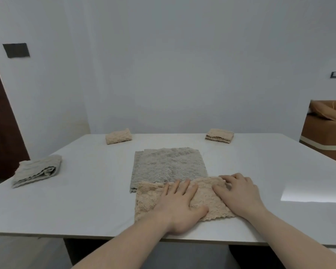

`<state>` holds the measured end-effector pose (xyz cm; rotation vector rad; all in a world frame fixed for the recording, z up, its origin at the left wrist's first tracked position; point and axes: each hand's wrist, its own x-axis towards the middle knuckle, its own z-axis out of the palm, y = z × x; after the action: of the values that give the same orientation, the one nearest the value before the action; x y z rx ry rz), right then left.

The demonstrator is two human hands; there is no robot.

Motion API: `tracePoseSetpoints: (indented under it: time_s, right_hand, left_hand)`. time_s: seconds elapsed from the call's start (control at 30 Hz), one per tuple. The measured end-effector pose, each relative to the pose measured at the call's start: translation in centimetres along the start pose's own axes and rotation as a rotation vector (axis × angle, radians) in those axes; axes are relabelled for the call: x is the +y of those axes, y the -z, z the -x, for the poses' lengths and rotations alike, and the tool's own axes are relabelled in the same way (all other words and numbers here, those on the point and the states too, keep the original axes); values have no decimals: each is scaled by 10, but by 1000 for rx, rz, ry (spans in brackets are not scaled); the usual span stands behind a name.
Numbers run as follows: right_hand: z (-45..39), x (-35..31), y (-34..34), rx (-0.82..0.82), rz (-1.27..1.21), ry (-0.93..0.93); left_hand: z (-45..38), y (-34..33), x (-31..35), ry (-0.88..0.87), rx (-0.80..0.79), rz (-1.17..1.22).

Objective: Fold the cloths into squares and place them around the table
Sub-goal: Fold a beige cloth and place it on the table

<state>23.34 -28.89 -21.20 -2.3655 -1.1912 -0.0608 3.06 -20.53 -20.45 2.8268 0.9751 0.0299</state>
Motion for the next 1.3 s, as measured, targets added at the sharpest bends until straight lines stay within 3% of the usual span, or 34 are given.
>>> tracePoseSetpoints:
  time_s: [0.13,0.43,0.67,0.9,1.07,1.3]
  right_hand:
    - [1,-1,3,-14,26,-18]
    - [2,-1,3,-73,54,18]
    - [1,-1,4,-62,-11,-5]
    - [3,-6,15,-98,-316,-64]
    - [-3,-37,36,-26,-513,-82]
    - [-2,-93,61,-173,-700,-106]
  left_hand:
    - [9,6,-20,28,-7,-4]
    - [46,12,-116,273,37,65]
    - [50,7,-119,281,145,123]
    - [50,7,-120,263,184,150]
    - [49,5,-123,253,220,169]
    - [53,5,-123,205,386,286]
